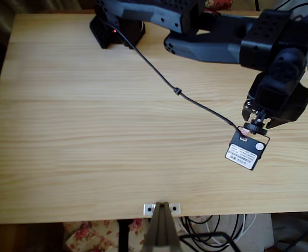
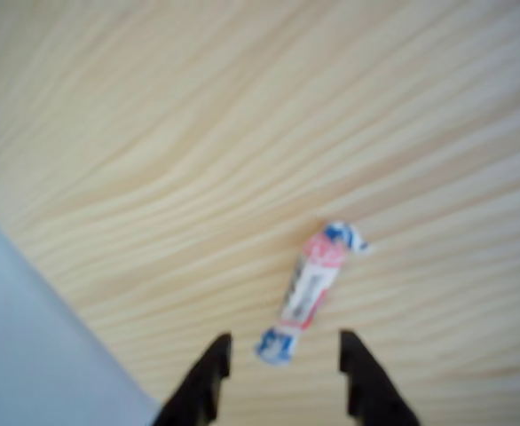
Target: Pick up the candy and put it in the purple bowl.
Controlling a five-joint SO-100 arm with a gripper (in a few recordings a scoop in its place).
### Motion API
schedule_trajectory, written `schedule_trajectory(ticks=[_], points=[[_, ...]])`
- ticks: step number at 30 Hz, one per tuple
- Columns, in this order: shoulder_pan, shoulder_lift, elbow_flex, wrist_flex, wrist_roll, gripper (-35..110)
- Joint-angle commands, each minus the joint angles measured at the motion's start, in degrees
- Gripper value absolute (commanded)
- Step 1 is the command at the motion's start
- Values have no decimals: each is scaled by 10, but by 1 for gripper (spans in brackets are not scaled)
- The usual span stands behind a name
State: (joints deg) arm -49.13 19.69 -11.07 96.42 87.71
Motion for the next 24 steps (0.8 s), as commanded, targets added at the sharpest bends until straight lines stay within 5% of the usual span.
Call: schedule_trajectory(ticks=[1,13,24], points=[[-5,11,-35,-8,182,18],[-5,-30,-62,-13,178,17],[-3,-51,-78,-20,177,-1]])
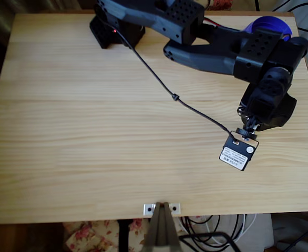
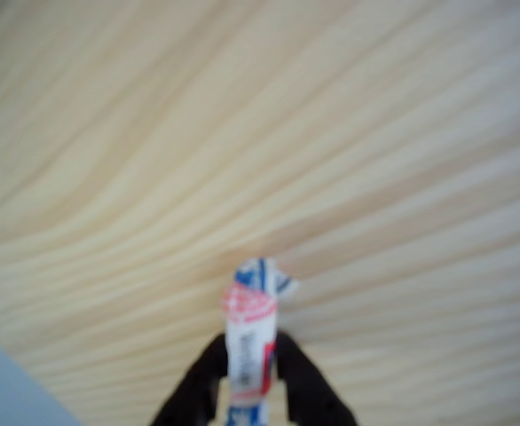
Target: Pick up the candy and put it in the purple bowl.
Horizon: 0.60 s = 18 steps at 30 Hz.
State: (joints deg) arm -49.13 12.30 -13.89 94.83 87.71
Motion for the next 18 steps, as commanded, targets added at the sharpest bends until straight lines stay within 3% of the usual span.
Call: schedule_trajectory(ticks=[1,9,18], points=[[-2,25,-50,-4,175,-1],[9,96,-51,68,83,-1],[16,292,24,115,-149,-1]])
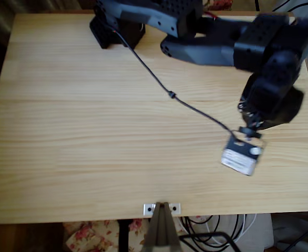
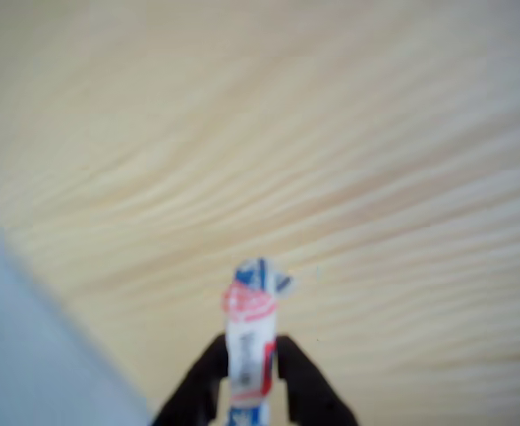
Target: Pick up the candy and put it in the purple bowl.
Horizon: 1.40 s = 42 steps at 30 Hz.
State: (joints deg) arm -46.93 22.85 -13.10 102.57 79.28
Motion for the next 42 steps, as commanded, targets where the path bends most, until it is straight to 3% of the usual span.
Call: schedule_trajectory(ticks=[1,7,18,24,31,42], points=[[-6,213,37,38,-83,-1],[-27,391,195,38,-190,-1],[-160,679,493,38,-444,-1],[-263,756,593,27,-486,-1],[-363,890,867,-123,-461,-1],[-399,814,910,-213,-511,-1]])
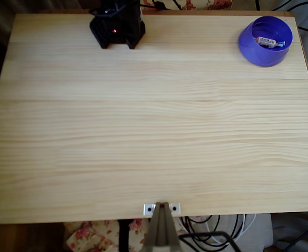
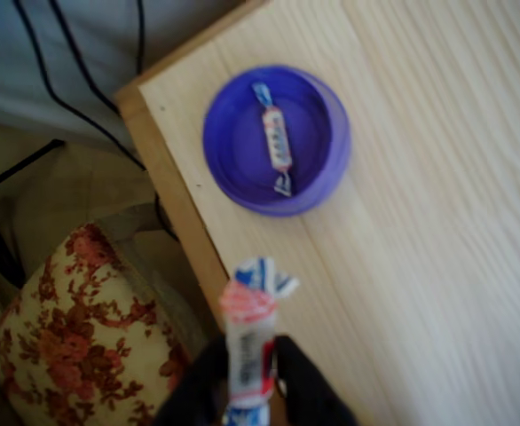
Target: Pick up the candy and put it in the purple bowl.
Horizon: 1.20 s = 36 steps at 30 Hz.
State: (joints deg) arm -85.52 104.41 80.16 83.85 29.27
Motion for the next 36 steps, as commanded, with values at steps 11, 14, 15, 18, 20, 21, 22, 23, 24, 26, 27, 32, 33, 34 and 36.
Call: schedule_trajectory(ticks=[11,14,15,18,20,21,22,23,24,26,27,32,33,34,36], points=[[5,-105,-42,-128,-63,-1],[8,-114,-33,-162,-69,-1],[9,-114,-26,-175,-70,-1],[9,-114,-7,-209,-68,-1],[9,-121,-2,-230,-63,-1],[8,-127,1,-242,-60,-1],[6,-134,2,-251,-57,-1],[4,-141,1,-260,-55,-1],[2,-149,-2,-267,-53,-1],[-2,-168,-11,-279,-51,-1],[-3,-178,-15,-284,-50,0],[-5,-199,-15,-308,-39,3],[-6,-201,-15,-309,-38,3],[-6,-204,-16,-311,-37,4],[-5,-207,-20,-311,-34,5]])
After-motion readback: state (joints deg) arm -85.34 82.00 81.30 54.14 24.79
